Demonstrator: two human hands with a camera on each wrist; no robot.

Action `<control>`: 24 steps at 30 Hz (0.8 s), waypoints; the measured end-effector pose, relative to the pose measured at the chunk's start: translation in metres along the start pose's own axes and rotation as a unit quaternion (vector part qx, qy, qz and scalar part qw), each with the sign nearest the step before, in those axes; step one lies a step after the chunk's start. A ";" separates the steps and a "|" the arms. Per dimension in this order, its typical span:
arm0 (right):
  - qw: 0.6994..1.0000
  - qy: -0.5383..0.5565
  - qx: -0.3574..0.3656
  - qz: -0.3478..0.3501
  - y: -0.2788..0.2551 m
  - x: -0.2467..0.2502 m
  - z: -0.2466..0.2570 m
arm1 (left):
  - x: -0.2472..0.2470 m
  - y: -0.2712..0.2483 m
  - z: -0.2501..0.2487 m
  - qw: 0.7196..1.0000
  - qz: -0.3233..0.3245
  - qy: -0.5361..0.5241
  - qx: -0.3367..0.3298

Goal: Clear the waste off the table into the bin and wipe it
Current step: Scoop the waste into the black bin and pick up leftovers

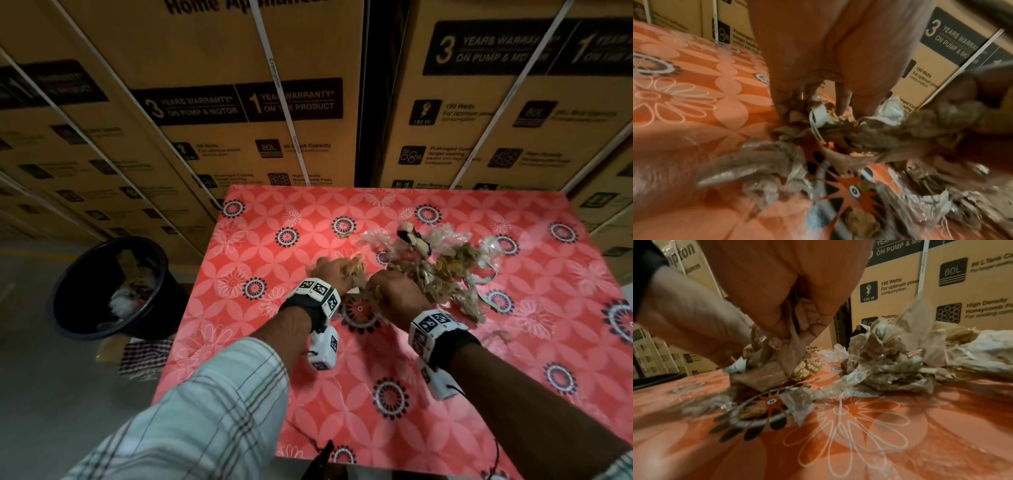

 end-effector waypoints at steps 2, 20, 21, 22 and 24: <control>1.000 0.016 -0.012 0.003 0.000 0.007 0.002 | -0.004 0.000 0.001 1.000 -0.006 -0.005 -0.001; 0.987 0.007 -0.134 0.092 0.026 -0.019 -0.005 | -0.005 -0.014 0.007 0.996 0.014 -0.093 -0.007; 0.988 0.015 -0.124 0.093 0.027 -0.021 -0.003 | -0.006 -0.014 0.007 0.997 0.009 -0.079 -0.020; 0.989 0.025 -0.113 0.096 0.027 -0.021 -0.001 | -0.011 -0.013 0.010 0.998 0.017 -0.054 -0.030; 0.990 0.048 -0.097 0.089 0.025 -0.015 0.004 | -0.017 -0.010 0.018 0.999 0.007 -0.022 -0.030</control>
Point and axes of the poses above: each hand's wrist, its own y-axis towards the middle knuckle, its own x-axis out of the back of the hand, z = x × y, the point moved 8 cm from there along y, towards the middle knuckle, and after that the axes turned 13 degrees about -y, right-handed, at the moved point
